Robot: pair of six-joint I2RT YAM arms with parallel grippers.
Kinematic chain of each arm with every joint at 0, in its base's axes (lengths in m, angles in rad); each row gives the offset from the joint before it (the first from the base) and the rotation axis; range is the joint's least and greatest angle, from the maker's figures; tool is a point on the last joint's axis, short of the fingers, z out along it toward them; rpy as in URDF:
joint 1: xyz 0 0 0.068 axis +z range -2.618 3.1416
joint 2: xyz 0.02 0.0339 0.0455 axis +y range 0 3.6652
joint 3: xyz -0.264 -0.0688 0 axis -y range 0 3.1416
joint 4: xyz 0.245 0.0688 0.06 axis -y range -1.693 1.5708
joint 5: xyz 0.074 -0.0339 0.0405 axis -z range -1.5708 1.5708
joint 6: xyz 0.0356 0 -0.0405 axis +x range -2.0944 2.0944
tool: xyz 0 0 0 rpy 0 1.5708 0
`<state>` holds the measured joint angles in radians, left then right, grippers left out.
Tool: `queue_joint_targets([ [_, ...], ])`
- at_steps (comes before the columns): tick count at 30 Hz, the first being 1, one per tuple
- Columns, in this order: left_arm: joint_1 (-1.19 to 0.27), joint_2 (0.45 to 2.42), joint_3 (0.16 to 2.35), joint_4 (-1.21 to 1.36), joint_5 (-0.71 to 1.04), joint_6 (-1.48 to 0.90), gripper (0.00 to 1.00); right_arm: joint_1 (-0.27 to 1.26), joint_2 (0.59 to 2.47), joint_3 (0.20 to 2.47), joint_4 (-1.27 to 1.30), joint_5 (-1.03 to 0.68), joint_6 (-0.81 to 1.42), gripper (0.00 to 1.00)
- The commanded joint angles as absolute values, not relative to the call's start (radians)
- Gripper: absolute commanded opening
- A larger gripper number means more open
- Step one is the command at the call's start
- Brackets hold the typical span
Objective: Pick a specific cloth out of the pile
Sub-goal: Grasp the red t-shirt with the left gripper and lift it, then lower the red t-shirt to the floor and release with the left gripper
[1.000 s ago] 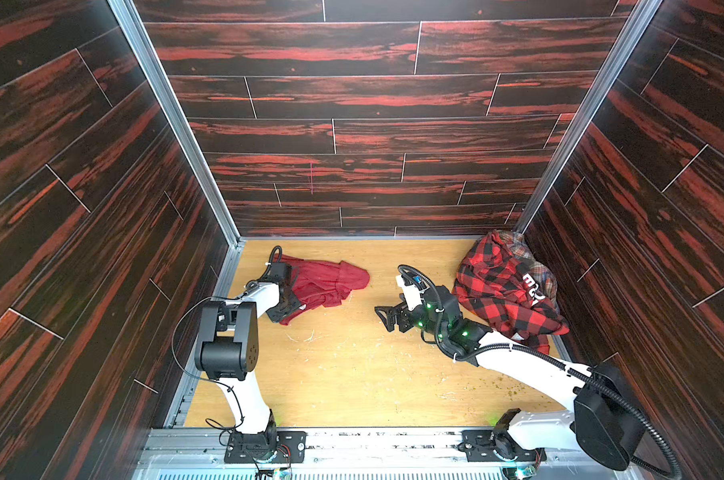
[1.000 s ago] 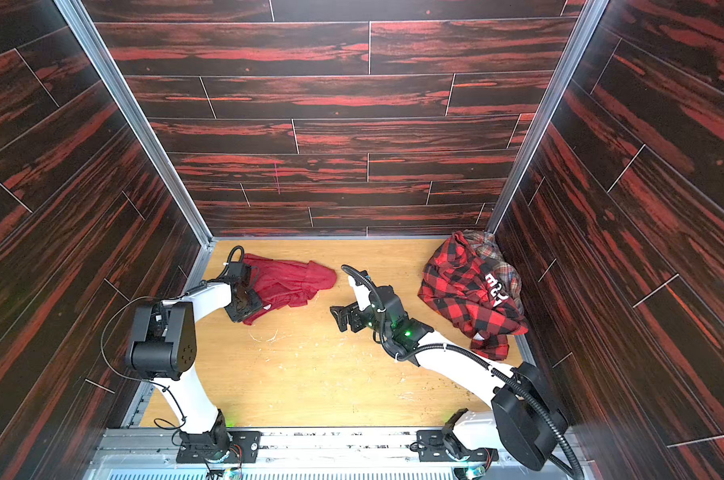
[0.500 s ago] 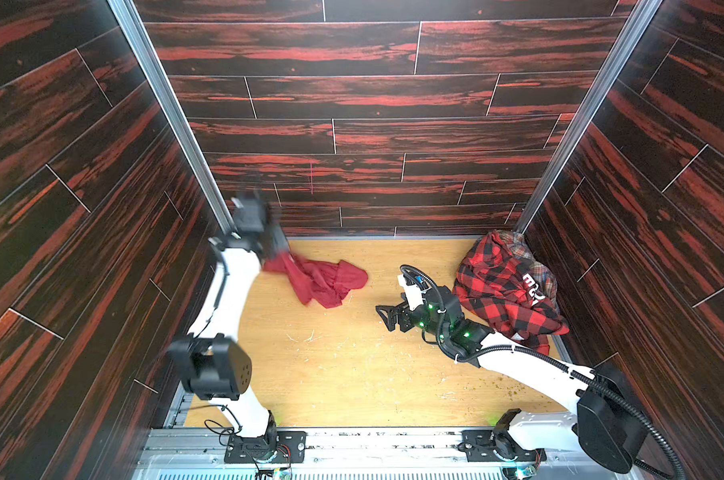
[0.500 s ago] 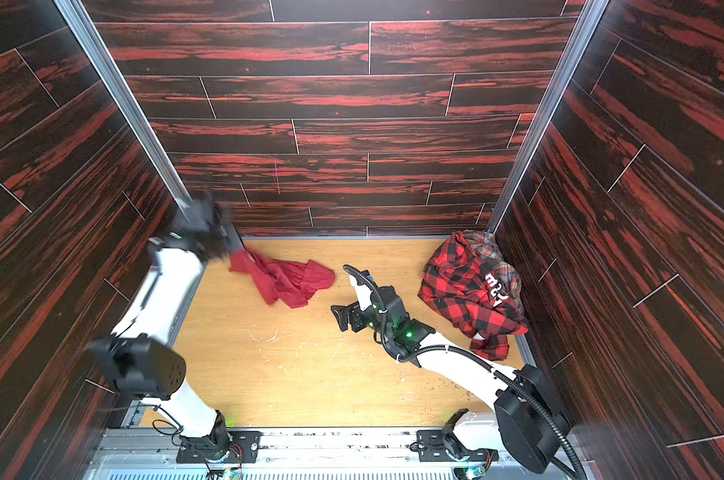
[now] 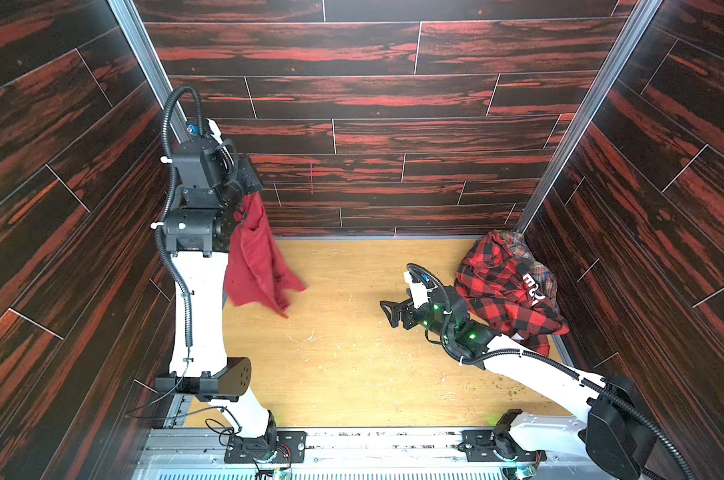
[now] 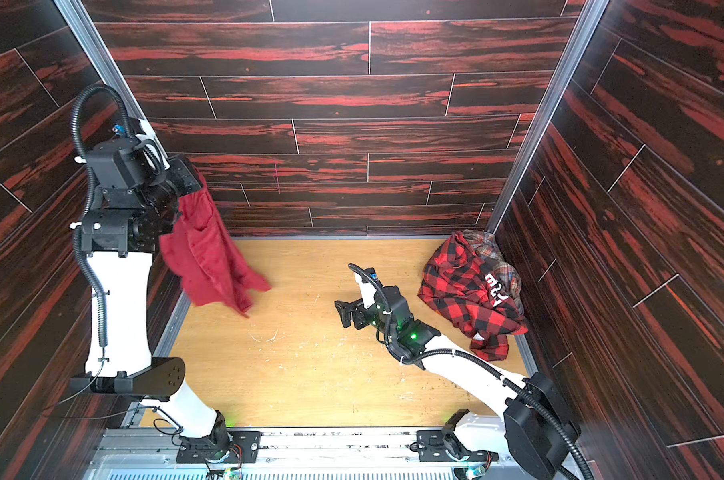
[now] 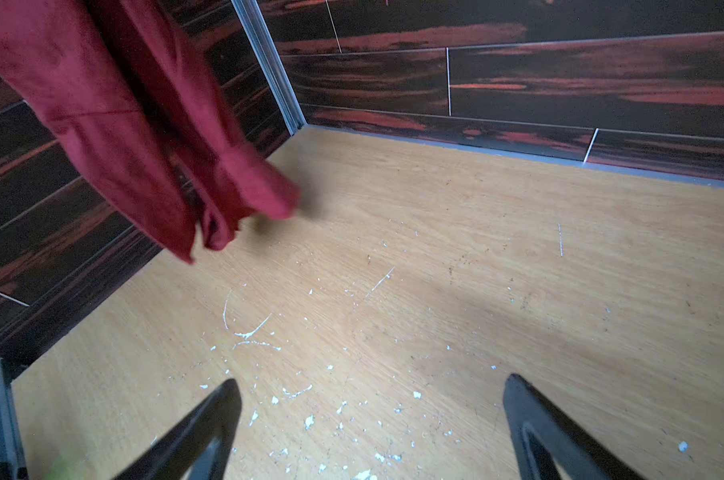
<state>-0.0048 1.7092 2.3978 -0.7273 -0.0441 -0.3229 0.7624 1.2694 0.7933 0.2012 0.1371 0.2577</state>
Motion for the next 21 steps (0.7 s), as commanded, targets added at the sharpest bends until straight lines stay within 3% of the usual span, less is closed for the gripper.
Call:
queue_joint_targets([
  [1, 0.000, 1.727, 2.405, -0.661, 0.005, -0.360, 0.00, 0.765, 1.241, 0.782, 0.191, 0.148, 0.265, 0.99],
  [7, -0.015, 1.740, 2.349, -0.667, 0.083, -0.401, 0.00, 0.764, 1.252, 0.778, 0.196, 0.149, 0.264, 0.99],
  [13, -0.033, 1.641, 2.141, -0.585, 0.118, -0.415, 0.00, 0.764, 1.268, 0.776, 0.204, 0.146, 0.263, 0.99],
  [17, -0.029, 1.550, 1.970, -0.537, -0.030, -0.365, 0.00, 0.765, 1.288, 0.777, 0.215, 0.132, 0.269, 0.99],
  [21, 0.002, 1.504, 1.834, -0.645, -0.205, -0.318, 0.00, 0.764, 1.292, 0.774, 0.219, 0.122, 0.274, 0.99],
])
